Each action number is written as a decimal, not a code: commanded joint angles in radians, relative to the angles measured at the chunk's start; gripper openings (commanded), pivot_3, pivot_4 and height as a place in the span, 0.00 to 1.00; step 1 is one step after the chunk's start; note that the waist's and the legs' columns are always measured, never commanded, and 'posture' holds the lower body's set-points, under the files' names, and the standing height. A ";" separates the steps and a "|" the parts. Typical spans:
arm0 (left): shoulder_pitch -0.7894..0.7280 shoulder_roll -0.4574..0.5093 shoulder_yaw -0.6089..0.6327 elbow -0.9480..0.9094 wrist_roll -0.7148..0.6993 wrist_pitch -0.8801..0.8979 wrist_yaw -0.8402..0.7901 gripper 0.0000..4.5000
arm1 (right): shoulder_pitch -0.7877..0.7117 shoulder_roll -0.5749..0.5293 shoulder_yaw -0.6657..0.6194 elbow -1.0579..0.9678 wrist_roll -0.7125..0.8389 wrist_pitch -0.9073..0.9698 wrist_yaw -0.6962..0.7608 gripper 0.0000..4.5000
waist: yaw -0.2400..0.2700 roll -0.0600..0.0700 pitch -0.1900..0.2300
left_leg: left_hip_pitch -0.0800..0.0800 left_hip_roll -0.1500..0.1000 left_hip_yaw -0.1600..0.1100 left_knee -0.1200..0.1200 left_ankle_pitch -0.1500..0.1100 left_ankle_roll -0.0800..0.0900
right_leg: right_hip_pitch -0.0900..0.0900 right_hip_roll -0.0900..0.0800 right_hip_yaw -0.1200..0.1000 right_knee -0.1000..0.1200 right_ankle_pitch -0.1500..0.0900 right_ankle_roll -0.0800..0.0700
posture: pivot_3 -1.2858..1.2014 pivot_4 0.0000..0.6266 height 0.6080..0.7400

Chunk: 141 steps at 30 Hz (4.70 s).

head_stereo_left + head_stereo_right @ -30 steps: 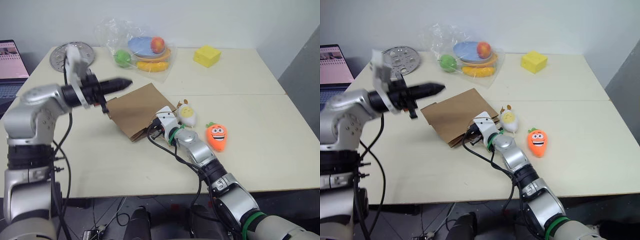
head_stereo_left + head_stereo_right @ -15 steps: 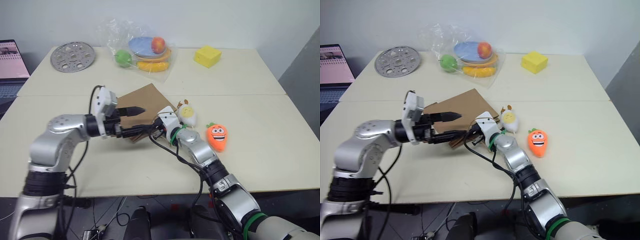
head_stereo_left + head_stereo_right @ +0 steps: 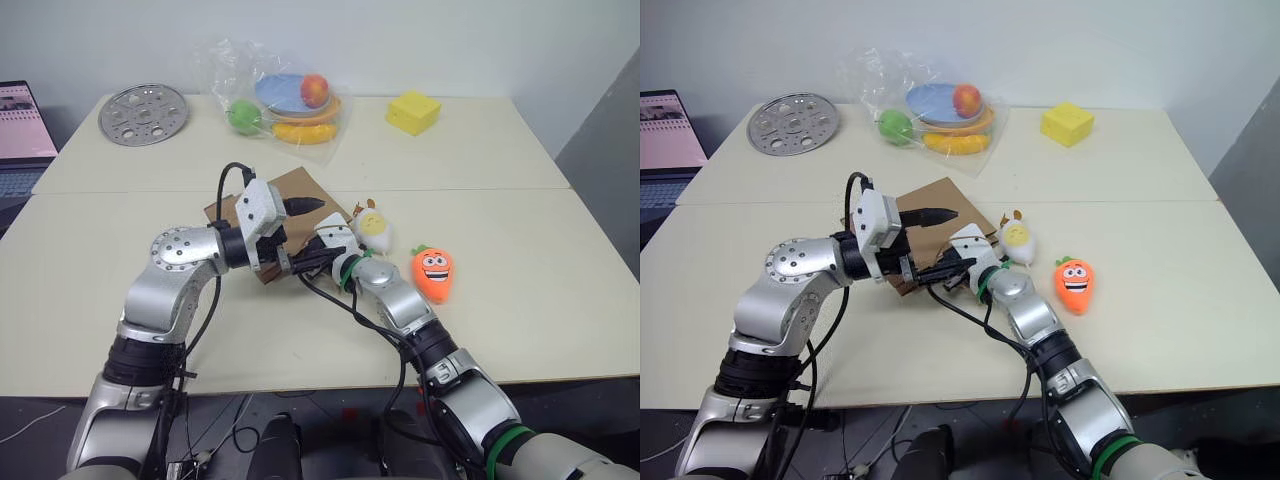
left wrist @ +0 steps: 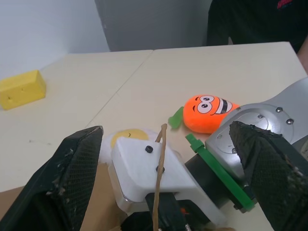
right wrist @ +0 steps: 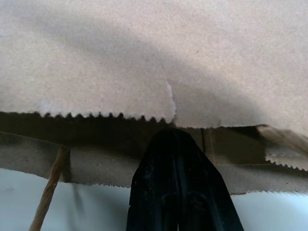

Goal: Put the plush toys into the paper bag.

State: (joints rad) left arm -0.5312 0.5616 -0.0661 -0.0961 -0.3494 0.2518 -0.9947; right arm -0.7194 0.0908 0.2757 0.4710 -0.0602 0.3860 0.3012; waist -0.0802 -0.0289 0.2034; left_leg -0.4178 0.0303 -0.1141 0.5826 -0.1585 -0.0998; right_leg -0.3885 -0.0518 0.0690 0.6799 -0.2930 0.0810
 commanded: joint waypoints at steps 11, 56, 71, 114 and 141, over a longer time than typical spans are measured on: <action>-0.033 -0.016 -0.018 0.078 0.062 -0.164 -0.038 0.16 | 0.015 -0.003 -0.003 -0.019 -0.009 0.023 -0.009 0.00 | 0.000 0.000 0.000 | 0.000 0.000 0.000 0.000 0.000 0.000 | 0.000 0.000 0.000 0.000 0.000 0.000 | 0.52 0.24 1.00; -0.377 0.086 0.244 0.384 -0.079 -0.092 -0.023 0.00 | 0.162 -0.010 -0.094 -0.572 0.263 -0.007 0.161 0.13 | -0.003 0.000 0.000 | -0.001 0.000 -0.001 -0.006 0.000 0.000 | -0.002 0.000 -0.002 -0.001 0.000 0.001 | 0.52 0.24 1.00; -0.378 0.096 0.237 0.365 -0.089 -0.044 -0.047 0.00 | 0.124 -0.291 -0.250 -0.639 0.195 0.294 -0.050 0.99 | 0.000 0.000 0.000 | 0.000 0.000 -0.001 -0.006 0.000 0.000 | -0.002 0.000 -0.001 0.000 0.000 0.000 | 0.52 0.24 1.00; -0.383 0.108 0.219 0.340 -0.085 -0.003 -0.067 0.00 | 0.098 -0.478 -0.257 -0.758 0.400 0.421 0.272 0.00 | -0.003 0.000 0.000 | 0.000 0.000 -0.001 -0.006 0.000 0.000 | -0.002 0.000 -0.001 -0.001 0.000 0.000 | 0.52 0.24 1.00; -0.318 0.047 0.165 0.155 -0.164 0.130 -0.098 0.00 | -0.230 -0.076 -0.121 -0.337 0.422 0.586 0.074 0.00 | -0.003 0.000 0.000 | -0.001 0.000 -0.001 -0.006 0.000 0.000 | -0.002 0.000 -0.002 0.000 0.000 0.000 | 0.52 0.24 1.00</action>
State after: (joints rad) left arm -0.8459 0.6058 0.0924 0.1067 -0.4887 0.3734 -1.0832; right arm -0.9015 -0.0174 0.2022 0.1097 0.3526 1.0065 0.3916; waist -0.0831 -0.0287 0.2039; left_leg -0.4183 0.0304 -0.1152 0.5764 -0.1583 -0.0997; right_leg -0.3906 -0.0518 0.0672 0.6800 -0.2931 0.0810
